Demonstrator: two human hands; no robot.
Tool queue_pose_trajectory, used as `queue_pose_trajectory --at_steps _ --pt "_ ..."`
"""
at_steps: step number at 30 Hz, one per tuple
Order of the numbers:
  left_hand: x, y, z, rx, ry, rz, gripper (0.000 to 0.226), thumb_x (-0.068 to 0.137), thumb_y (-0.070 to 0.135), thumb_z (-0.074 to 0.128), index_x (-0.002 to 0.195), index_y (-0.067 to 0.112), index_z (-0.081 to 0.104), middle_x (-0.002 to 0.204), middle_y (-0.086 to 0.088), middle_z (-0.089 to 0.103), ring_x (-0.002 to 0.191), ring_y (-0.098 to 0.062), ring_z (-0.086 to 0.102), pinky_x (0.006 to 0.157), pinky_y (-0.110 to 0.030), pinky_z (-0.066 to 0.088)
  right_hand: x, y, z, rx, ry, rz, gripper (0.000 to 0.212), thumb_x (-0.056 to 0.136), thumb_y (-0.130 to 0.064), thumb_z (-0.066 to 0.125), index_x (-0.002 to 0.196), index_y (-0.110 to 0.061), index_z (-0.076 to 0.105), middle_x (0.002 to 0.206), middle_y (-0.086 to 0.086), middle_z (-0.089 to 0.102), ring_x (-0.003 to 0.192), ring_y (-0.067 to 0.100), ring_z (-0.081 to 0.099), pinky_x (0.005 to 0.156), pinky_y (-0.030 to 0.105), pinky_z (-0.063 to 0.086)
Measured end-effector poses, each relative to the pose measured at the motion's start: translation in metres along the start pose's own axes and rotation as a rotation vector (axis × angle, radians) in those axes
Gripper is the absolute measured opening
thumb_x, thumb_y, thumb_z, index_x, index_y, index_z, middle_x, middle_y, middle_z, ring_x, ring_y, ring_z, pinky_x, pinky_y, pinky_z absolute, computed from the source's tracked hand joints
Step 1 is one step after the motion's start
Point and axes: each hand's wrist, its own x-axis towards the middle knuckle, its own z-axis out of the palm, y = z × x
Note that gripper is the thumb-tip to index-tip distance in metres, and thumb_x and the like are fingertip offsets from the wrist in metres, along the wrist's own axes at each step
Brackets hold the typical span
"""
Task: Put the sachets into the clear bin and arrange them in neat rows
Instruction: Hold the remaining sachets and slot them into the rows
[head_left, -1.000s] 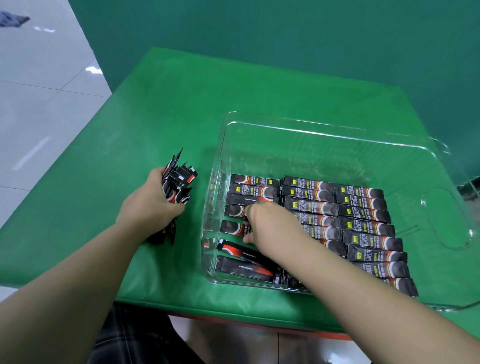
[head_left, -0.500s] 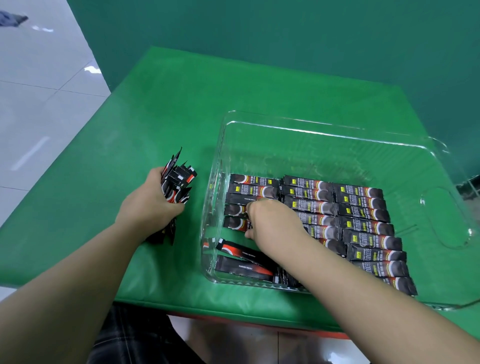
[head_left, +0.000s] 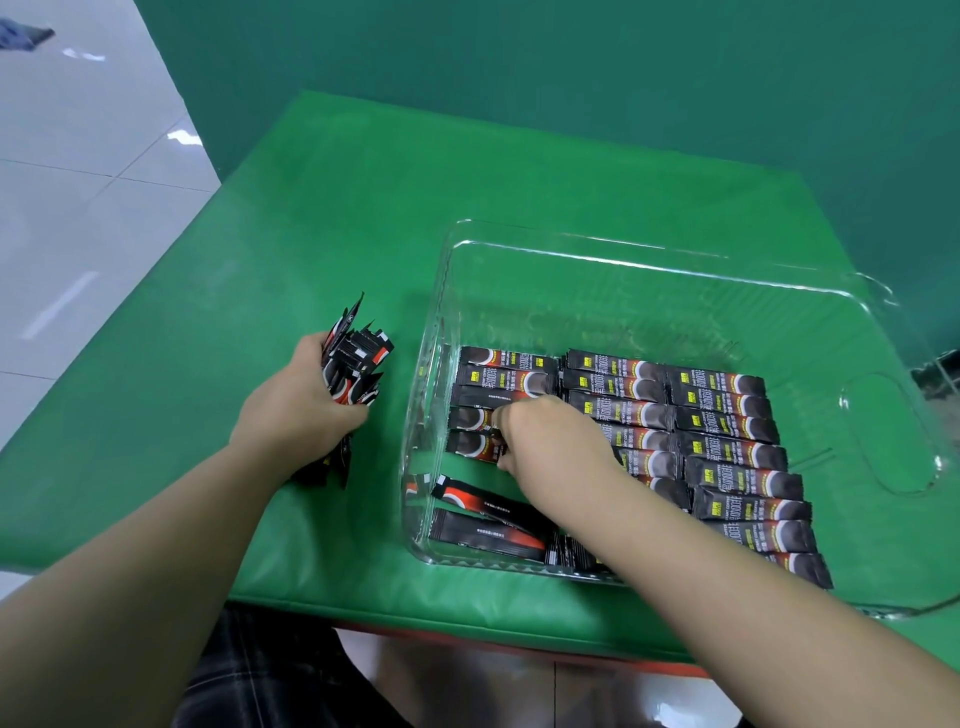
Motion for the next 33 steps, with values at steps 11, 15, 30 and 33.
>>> queue_pose_trajectory --at_steps 11,15,30,33 --pt "-0.001 0.002 0.000 -0.007 -0.004 -0.001 0.082 0.074 0.039 0.077 0.136 0.033 0.024 0.096 0.011 0.053 0.085 -0.025 0.061 0.075 -0.037 0.053 -0.008 -0.003 -0.014 0.091 -0.049 -0.093 0.027 0.086 -0.029 0.068 0.076 -0.012 0.049 0.075 0.001 0.046 0.082 0.026 0.050 0.065 0.033 0.044" --pt "-0.001 0.002 -0.001 0.003 0.004 0.006 0.081 0.073 0.040 0.076 0.135 0.034 0.025 0.096 0.011 0.055 0.084 -0.026 0.062 0.075 -0.037 0.053 -0.018 -0.008 -0.018 0.125 -0.187 -0.087 0.034 0.081 -0.042 0.069 0.096 -0.012 0.063 0.075 0.002 0.052 0.075 0.025 0.052 0.063 0.030 0.041" --pt "-0.002 0.003 -0.002 -0.002 0.000 -0.005 0.077 0.071 0.042 0.075 0.131 0.036 0.026 0.097 0.008 0.061 0.079 -0.024 0.063 0.074 -0.037 0.054 -0.013 -0.019 -0.008 -0.002 -0.157 -0.139 0.019 0.088 -0.019 0.058 0.078 -0.014 0.043 0.084 0.003 0.046 0.087 0.027 0.054 0.061 0.031 0.038" --pt "-0.002 0.003 -0.002 -0.007 -0.004 -0.006 0.078 0.072 0.041 0.076 0.132 0.036 0.026 0.098 0.008 0.060 0.081 -0.026 0.063 0.075 -0.038 0.054 -0.014 -0.019 -0.005 -0.032 -0.084 -0.169 0.008 0.089 -0.018 0.058 0.091 -0.014 0.052 0.088 0.003 0.043 0.093 0.027 0.056 0.060 0.031 0.038"
